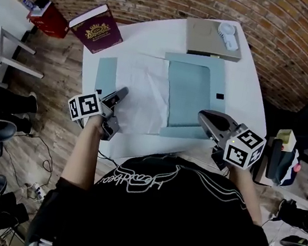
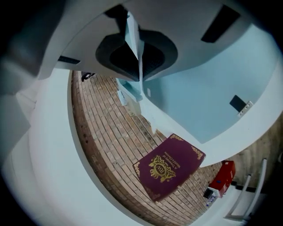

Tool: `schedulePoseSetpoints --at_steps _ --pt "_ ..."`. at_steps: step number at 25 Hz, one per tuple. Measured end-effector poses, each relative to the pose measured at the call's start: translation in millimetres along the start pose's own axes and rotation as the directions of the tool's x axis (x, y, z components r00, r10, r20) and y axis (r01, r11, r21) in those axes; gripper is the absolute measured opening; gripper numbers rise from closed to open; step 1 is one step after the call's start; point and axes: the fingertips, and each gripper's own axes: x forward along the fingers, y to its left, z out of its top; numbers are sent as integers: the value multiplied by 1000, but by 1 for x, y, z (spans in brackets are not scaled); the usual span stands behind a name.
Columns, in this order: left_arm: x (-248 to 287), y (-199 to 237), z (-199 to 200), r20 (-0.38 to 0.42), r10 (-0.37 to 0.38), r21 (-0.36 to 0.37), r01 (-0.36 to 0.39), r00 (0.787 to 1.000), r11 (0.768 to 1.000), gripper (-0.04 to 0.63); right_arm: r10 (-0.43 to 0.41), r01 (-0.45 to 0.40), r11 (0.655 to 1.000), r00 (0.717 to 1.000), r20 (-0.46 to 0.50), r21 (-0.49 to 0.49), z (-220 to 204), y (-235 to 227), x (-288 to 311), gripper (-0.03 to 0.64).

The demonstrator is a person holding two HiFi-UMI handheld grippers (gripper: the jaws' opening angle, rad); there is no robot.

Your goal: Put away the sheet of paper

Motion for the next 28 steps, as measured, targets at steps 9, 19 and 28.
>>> schedulePoseSetpoints --at_steps 9,19,28 --pt "19 18 -6 -40 59 1 -59 997 998 31 -22 22 1000 1000 11 6 10 -13 0 3" --pt "46 10 -14 -42 68 -9 -68 997 998 31 -20 20 1000 1000 -2 7 11 -24 -7 3" --pt "63 -12 -33 -31 106 -4 -106 994 994 31 37 -37 999 999 -19 -1 21 -38 -21 3"
